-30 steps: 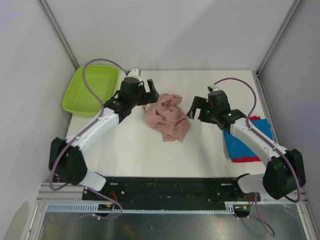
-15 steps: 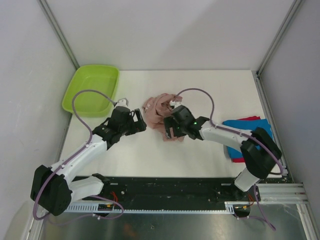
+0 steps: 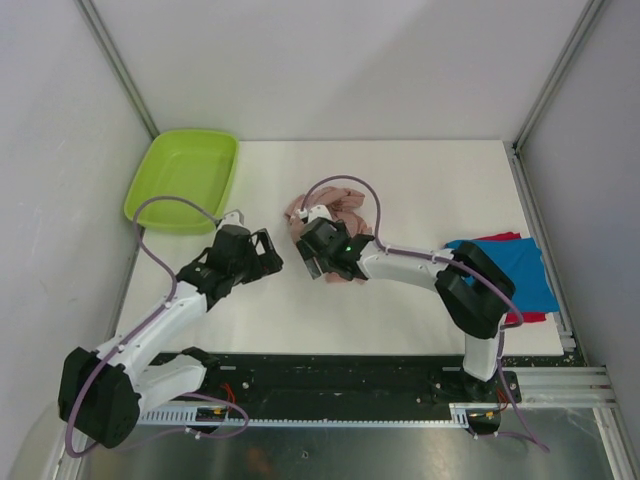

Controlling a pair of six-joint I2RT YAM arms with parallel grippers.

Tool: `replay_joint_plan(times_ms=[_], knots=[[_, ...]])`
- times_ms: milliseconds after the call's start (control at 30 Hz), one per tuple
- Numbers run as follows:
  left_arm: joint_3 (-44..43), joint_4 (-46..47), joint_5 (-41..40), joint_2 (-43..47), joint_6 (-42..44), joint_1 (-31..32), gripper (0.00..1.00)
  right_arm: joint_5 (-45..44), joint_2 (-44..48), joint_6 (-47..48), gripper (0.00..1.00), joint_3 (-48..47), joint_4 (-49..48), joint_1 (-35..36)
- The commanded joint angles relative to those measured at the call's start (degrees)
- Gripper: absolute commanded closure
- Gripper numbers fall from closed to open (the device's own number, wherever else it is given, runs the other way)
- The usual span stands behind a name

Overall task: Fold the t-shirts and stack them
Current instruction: Move the tshirt to the center of the board, then flatten out the tshirt

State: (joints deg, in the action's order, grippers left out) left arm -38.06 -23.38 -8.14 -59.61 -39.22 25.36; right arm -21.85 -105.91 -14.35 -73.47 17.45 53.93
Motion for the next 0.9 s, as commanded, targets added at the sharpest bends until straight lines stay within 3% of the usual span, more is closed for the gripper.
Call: replay_joint_plan(times_ms=[0, 433, 667, 867], knots=[[0.56, 0.07, 1.1, 2.56, -1.21, -1.25, 0.01, -4.14, -3.26, 3.11, 0.19, -3.99, 0.46, 0.5], [1.96, -0.62, 2.39, 4.19, -1.12, -2.82, 0.01, -5.62, -8.33, 4.47, 0.29, -10.17, 1.61, 0.55], [2.39, -0.7, 2.81, 4.69, -1.08, -2.95, 0.01, -4.39, -11.45, 3.32, 0.57, -14.16, 4.21, 0.0], [2.97, -0.69, 3.12, 4.77, -1.1, -2.93, 0.01, -1.89, -11.34, 2.97, 0.49, -13.99, 4.62, -0.07]])
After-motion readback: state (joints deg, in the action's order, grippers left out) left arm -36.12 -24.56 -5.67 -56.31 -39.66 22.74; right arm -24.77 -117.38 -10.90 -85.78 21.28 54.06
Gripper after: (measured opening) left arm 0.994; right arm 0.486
